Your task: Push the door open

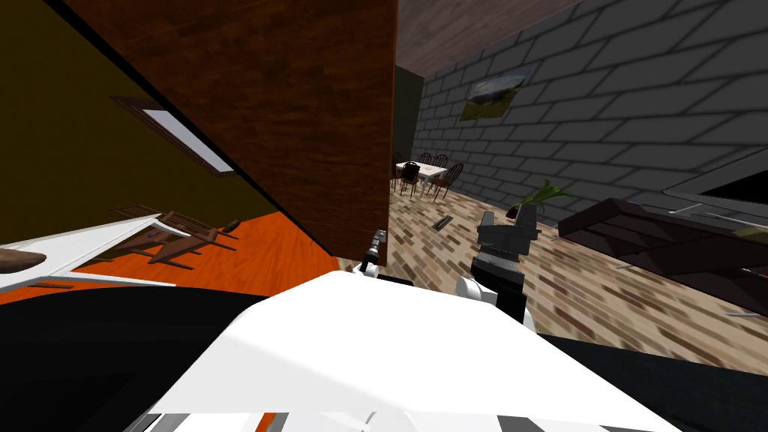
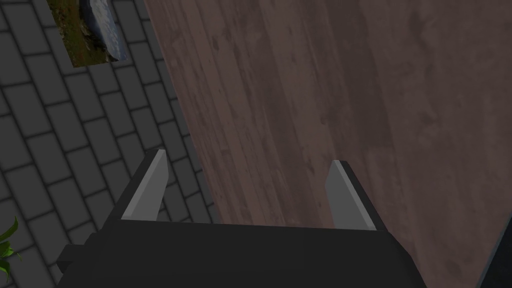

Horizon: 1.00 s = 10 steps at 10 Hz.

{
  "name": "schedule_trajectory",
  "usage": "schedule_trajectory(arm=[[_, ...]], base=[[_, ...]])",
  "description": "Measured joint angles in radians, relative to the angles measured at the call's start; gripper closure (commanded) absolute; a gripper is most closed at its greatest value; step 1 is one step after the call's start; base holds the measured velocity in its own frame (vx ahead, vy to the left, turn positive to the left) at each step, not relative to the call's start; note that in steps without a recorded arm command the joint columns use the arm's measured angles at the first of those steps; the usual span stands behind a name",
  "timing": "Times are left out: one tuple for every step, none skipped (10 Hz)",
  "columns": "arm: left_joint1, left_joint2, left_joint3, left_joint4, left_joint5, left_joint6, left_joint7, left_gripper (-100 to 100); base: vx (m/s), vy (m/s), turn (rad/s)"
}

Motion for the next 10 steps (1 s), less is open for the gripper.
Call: schedule_trajectory(arm=[[0.0, -0.003, 0.0, -0.001, 0.0, 0.001, -0.002, 100], [0.0, -0.001, 0.0, -0.001, 0.0, 0.0, -0.001, 100], [-0.001, -0.001, 0.0, -0.001, 0.0, 0.0, 0.0, 100], [-0.001, -0.001, -0.001, 0.0, 0.0, 0.001, 0.0, 100], [-0.001, -0.001, -0.001, 0.0, -0.001, 0.002, 0.0, 100], [0.0, -0.002, -0.002, 0.001, -0.001, 0.002, 0.0, 100], [0.001, -0.001, -0.002, 0.001, -0.001, 0.002, 0.0, 100], [0.002, 0.002, 0.004, 0.007, 0.005, 0.004, -0.007, 100], [0.002, 0.017, 0.013, 0.012, 0.011, 0.0, -0.009, 100], [0.006, 0.027, 0.021, 0.003, 0.018, 0.004, -0.012, 100]], base=[[-0.006, 0.003, 0.006], [-0.015, 0.013, -0.007], [-0.012, 0.011, -0.013], [-0.009, 0.004, -0.003], [-0.006, -0.001, 0.003], [0.0, 0.0, 0.0], [0.118, -0.044, 0.044], [0.179, -0.068, 0.08], [0.179, -0.059, 0.076], [0.194, -0.1, 0.074]])
